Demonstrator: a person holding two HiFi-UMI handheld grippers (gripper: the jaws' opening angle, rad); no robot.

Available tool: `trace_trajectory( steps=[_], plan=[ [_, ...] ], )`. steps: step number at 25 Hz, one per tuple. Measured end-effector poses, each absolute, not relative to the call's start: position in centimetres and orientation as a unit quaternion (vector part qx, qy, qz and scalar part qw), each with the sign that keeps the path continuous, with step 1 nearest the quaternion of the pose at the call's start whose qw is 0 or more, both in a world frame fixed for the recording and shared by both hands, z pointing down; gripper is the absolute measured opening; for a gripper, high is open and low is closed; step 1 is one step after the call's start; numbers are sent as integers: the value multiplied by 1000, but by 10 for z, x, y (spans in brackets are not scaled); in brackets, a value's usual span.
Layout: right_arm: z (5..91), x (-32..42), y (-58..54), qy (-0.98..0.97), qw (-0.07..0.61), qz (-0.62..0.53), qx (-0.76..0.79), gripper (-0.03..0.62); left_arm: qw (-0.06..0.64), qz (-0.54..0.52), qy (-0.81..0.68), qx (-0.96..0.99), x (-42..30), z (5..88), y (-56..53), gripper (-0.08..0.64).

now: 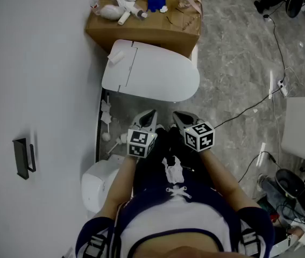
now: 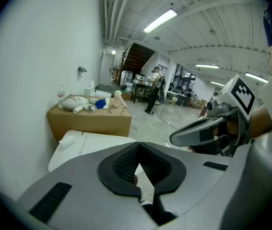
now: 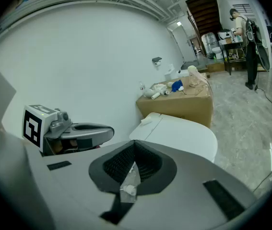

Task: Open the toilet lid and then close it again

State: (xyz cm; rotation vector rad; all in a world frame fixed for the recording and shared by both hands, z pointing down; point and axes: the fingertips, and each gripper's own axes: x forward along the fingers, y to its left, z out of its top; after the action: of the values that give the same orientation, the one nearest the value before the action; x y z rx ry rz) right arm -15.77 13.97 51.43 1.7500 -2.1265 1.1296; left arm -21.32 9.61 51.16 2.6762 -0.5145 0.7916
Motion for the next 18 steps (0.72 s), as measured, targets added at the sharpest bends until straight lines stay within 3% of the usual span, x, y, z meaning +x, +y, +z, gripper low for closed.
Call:
trace_trajectory(
  steps=[18],
  plan=[
    [527, -152, 135, -669, 74, 386, 630, 8, 158, 276, -150, 936, -230, 529, 86, 6]
  ],
)
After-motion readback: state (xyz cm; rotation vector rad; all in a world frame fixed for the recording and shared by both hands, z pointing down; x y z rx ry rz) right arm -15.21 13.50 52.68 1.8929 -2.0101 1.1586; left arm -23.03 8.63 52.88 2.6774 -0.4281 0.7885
